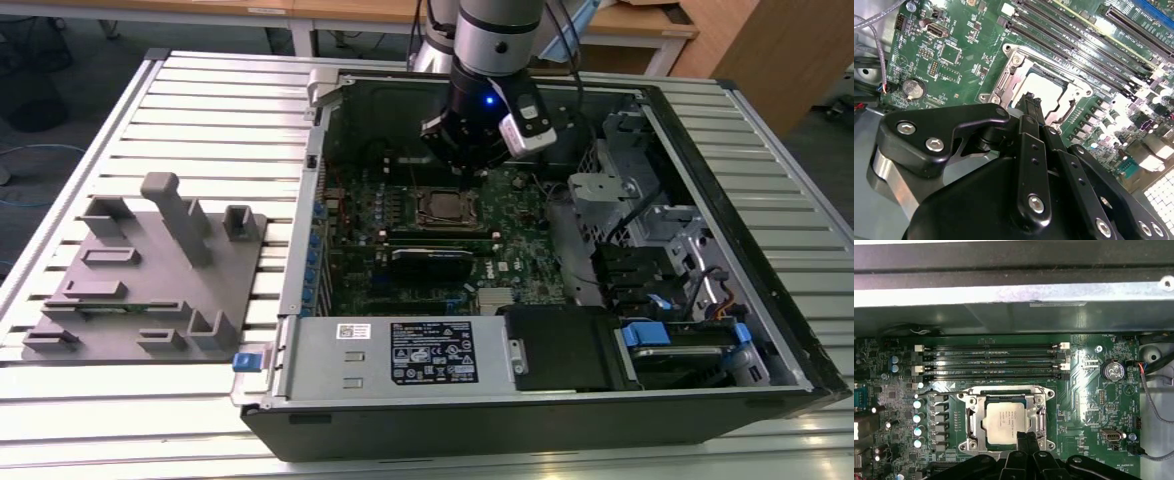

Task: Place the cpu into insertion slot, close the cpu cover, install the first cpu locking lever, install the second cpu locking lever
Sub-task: 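Close the cpu cover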

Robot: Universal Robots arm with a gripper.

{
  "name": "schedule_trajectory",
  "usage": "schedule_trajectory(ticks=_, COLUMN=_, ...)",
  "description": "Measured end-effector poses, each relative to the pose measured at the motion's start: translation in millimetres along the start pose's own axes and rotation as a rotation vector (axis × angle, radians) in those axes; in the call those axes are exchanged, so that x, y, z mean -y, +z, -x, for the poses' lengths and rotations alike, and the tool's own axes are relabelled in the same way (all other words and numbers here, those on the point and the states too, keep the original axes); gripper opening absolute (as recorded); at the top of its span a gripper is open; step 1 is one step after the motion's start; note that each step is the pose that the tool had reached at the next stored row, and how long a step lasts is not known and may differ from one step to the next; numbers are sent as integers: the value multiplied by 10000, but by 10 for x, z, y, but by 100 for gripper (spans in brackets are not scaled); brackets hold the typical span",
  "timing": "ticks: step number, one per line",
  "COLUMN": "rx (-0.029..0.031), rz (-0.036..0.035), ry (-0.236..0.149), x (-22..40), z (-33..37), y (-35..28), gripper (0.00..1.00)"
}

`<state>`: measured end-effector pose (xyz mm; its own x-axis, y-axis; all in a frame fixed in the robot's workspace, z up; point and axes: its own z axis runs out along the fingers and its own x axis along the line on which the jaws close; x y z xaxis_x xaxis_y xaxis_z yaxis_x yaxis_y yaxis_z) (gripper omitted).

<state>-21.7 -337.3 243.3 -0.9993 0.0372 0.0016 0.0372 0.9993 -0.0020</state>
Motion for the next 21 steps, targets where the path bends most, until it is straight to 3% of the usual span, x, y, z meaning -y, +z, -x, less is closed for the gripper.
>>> schedule_trajectory(ticks=21, rx=0, rz=-1, ry=-294, x=0, z=0, y=0, gripper=11)
